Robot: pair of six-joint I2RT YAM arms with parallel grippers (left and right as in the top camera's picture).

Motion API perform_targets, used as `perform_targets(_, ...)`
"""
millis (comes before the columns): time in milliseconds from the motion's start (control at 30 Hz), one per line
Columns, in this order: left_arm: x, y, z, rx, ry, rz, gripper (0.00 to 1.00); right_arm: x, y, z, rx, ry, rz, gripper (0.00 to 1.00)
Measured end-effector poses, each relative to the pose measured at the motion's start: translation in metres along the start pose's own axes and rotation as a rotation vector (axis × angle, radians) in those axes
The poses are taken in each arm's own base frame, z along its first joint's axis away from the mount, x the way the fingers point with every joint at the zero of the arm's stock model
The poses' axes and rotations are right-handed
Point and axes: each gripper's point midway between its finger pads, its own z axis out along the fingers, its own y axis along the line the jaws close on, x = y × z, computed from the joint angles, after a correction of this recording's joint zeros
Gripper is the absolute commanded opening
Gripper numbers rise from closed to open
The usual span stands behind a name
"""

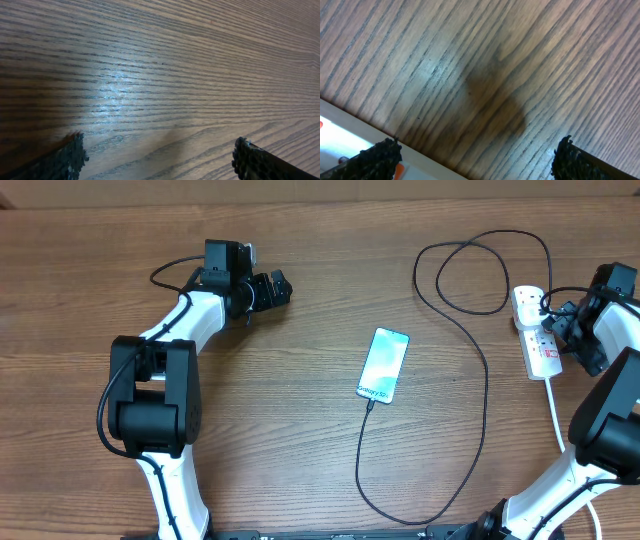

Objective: Plug charger to phone and switch on socket
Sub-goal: 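Press the power strip switch down with the right gripper fingertips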

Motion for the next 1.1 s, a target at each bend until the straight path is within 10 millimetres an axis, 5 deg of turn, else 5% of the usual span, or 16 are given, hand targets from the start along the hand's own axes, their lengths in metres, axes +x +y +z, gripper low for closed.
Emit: perform_targets(1100,0.0,0.0,0.0,-0.001,0.0,0.0,1.0,0.011,0.006,-0.006,-0.205,0.178,0.075,1.0)
